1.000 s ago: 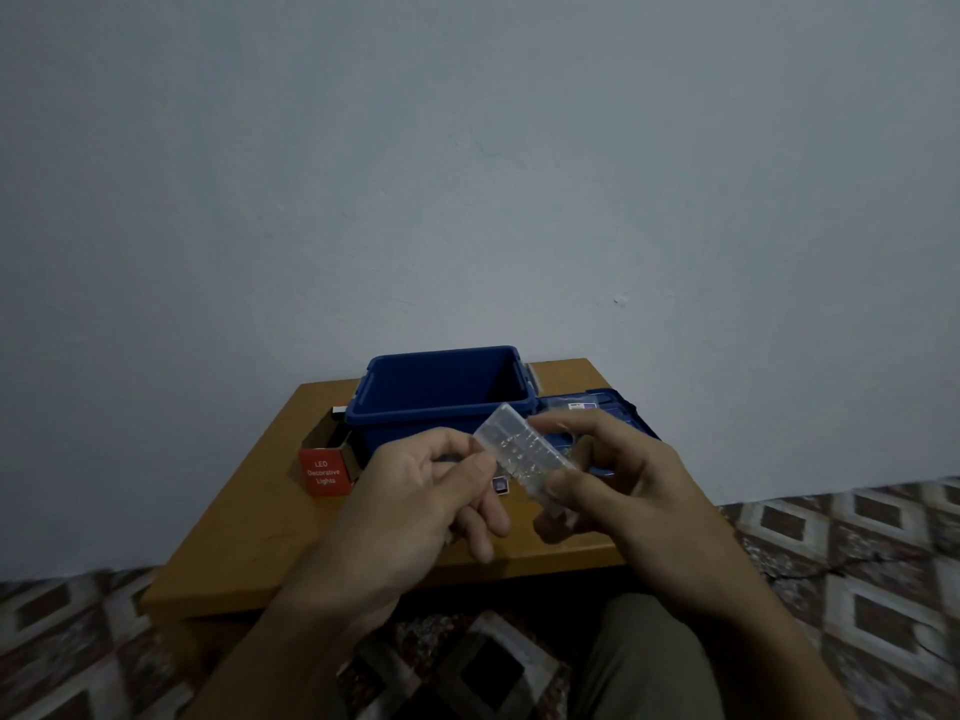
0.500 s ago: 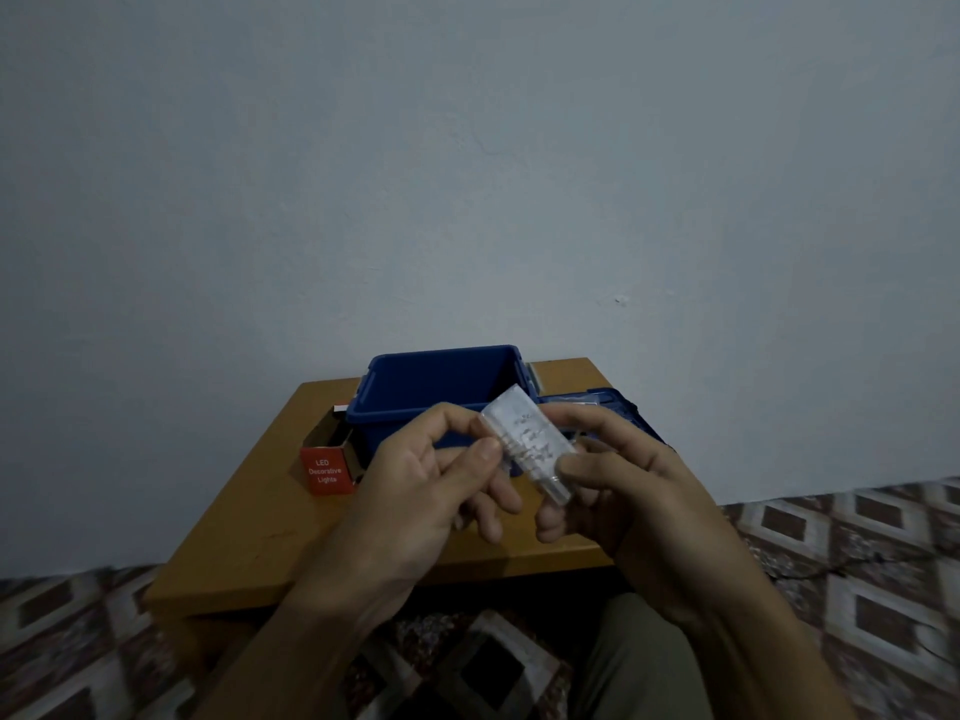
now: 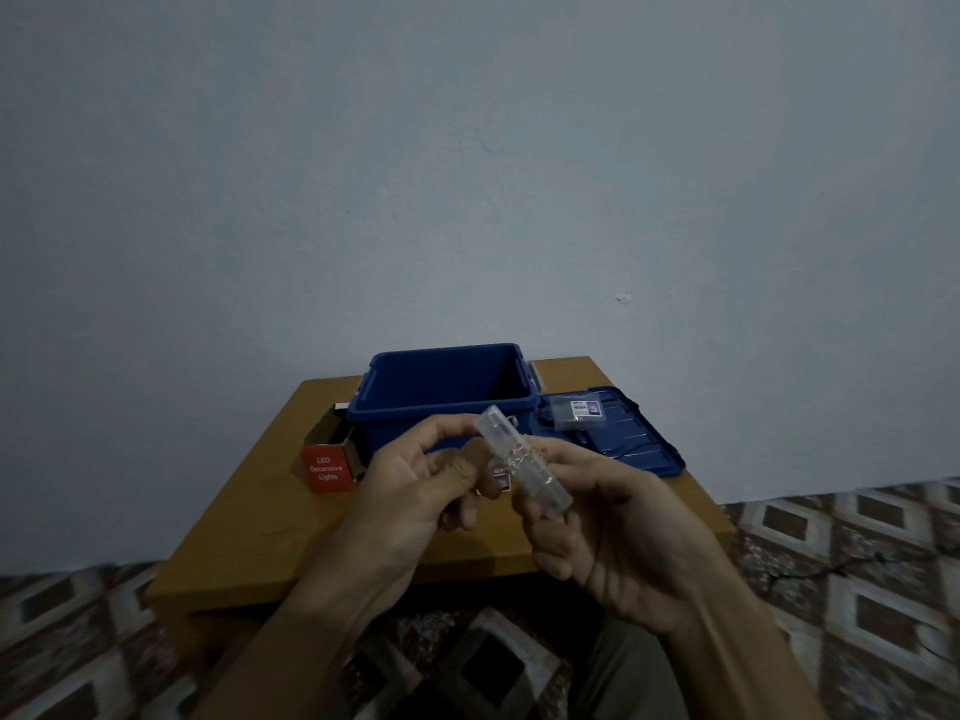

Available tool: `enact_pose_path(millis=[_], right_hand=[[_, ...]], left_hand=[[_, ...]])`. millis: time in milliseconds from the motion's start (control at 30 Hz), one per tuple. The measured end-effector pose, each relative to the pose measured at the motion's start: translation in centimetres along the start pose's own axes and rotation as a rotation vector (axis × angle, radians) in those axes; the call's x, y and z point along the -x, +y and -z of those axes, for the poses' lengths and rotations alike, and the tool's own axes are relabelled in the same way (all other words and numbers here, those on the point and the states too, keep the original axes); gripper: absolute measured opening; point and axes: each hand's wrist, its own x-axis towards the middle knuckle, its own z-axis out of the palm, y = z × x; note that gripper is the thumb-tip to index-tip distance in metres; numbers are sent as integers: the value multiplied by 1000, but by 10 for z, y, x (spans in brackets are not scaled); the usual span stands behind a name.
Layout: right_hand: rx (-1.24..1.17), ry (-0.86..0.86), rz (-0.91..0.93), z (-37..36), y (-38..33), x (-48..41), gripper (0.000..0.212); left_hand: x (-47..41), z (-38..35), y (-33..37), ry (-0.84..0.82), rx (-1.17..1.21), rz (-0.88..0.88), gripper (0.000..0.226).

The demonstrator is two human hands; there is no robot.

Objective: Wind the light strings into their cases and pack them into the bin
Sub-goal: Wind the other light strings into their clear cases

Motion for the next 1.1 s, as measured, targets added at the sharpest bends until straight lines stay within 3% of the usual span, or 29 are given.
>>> enact_pose_path(millis=[267,400,533,667,833,1100], right_hand=[[91,86,72,-7,-2,1,35],[256,274,181,-11,-5,3,34],[450,368,281,-12,-3,2,32],[572,425,366,-15,1,0,36],[521,407,362,-18,-1,2,32],[272,291,187,-19,-5,3,33]], left_hand=[[3,-1,3,29,54,-26,19],[6,-2,9,49,110,-3,32],[8,-7,14,97,7,-24,52],[5,-10,14,127,-57,-23,43],[5,-8,8,53,-26,-51,29],[7,-3,4,-42,-69,-148,11]])
